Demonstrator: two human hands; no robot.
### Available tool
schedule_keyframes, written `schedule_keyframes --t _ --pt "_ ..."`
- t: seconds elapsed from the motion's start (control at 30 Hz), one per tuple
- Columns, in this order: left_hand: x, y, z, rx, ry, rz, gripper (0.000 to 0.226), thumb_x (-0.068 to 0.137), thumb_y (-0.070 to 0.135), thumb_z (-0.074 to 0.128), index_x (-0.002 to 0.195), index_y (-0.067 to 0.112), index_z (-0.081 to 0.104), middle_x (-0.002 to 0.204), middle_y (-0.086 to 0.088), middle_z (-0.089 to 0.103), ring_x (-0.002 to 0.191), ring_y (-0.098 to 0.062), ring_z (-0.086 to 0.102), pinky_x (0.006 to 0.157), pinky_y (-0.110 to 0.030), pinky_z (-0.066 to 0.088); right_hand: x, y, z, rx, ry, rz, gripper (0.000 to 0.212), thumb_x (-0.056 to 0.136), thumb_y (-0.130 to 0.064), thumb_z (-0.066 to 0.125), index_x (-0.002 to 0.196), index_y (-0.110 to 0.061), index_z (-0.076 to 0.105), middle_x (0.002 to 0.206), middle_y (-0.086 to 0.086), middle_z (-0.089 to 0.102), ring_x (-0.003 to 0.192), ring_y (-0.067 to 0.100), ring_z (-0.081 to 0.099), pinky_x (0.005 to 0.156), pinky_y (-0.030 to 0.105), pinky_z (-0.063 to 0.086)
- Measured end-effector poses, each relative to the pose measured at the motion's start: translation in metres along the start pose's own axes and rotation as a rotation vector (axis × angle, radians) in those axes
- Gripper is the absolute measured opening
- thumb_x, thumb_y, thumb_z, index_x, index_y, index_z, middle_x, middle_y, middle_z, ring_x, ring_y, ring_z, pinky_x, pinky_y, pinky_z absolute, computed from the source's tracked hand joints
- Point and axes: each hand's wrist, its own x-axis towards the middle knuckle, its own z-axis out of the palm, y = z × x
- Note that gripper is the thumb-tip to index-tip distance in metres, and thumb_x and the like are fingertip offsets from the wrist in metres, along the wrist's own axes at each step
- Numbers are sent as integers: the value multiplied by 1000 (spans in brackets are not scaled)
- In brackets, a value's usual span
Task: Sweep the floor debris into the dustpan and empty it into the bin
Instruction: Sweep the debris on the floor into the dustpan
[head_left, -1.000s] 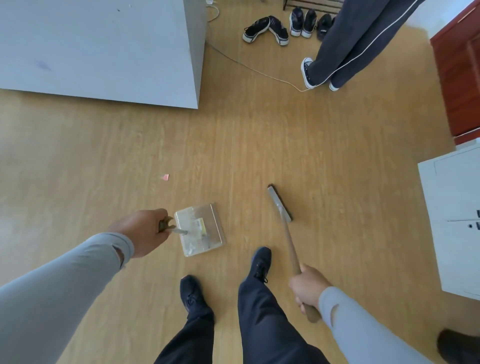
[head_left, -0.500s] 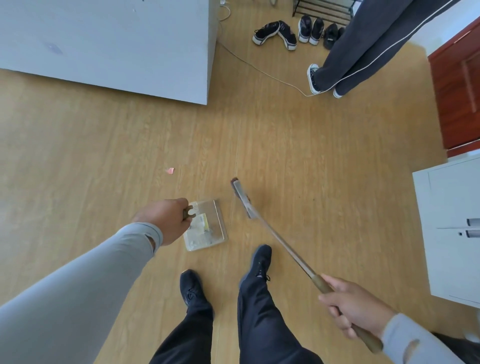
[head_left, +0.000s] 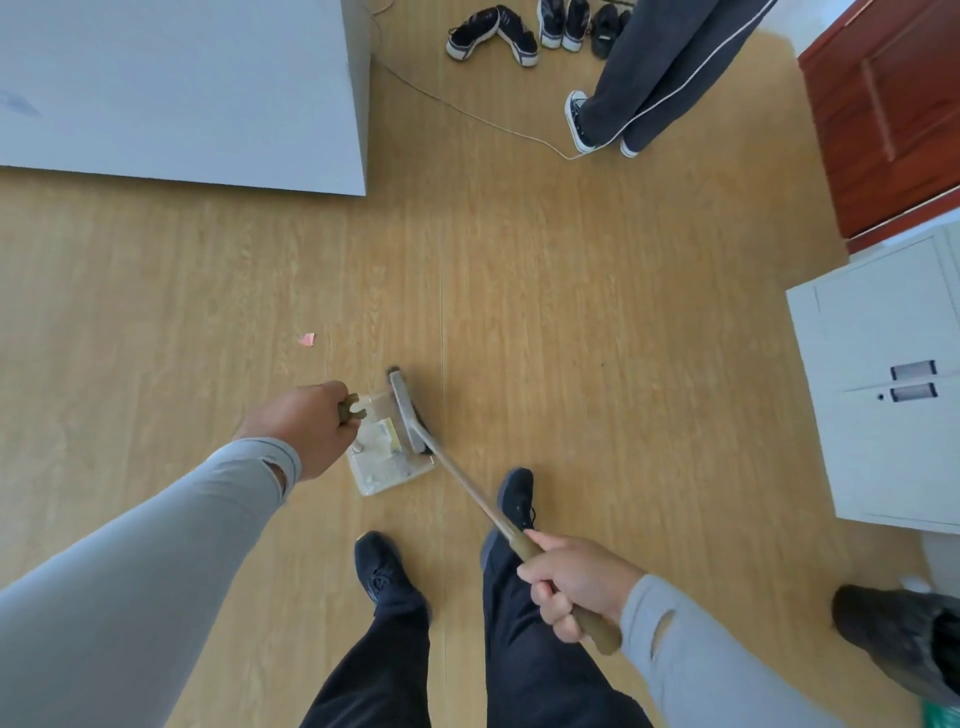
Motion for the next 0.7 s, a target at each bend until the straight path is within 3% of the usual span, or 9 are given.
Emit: schedule_keyframes --t 0.17,0.33,0.47,0.53,0.6,0.63,0.7 --pt "-13 -14 9 -61 -45 -15 20 99 44 51 88 27 53 80 4 64 69 -20 65 60 -33 54 -43 21 -48 73 46 -16 64 96 -6 54 152 -31 37 68 4 50 49 11 34 40 22 29" --pt "-25 2 3 -38 -60 59 25 98 50 52 87 28 56 74 5 66 64 -19 65 60 -36 57 -60 57 -104 96 287 -18 67 97 -8 53 156 -31 31 66 5 49 45 12 37 41 22 33" --pt "-15 55 0 83 -65 171 26 98 52 48 89 29 55 76 7 65 65 -18 64 61 -35 57 -38 59 -157 120 487 23 66 97 -5 50 156 -28 31 63 6 49 42 13 40 40 19 37" --pt "-5 86 2 134 -74 230 25 98 52 47 89 30 53 76 8 64 66 -17 64 62 -34 57 -18 59 -177 102 531 54 49 94 -3 48 139 -21 47 62 8 49 45 17 42 43 22 40" --pt "5 116 8 168 -95 276 22 99 50 47 89 31 52 76 9 64 67 -16 64 62 -33 56 -3 55 -183 69 532 93 15 91 -3 48 101 -1 59 60 11 52 48 21 46 51 28 43" --pt "10 130 12 180 -110 290 21 99 49 47 90 31 53 76 9 63 67 -15 63 62 -32 55 5 51 -182 47 527 124 13 91 -4 48 88 3 59 56 12 55 51 23 50 55 31 44" --pt "17 157 21 207 -127 314 20 100 48 46 93 30 53 78 9 64 68 -15 63 61 -31 54 21 46 -175 8 472 154 18 90 -4 47 80 2 60 51 12 58 62 28 56 66 35 46"
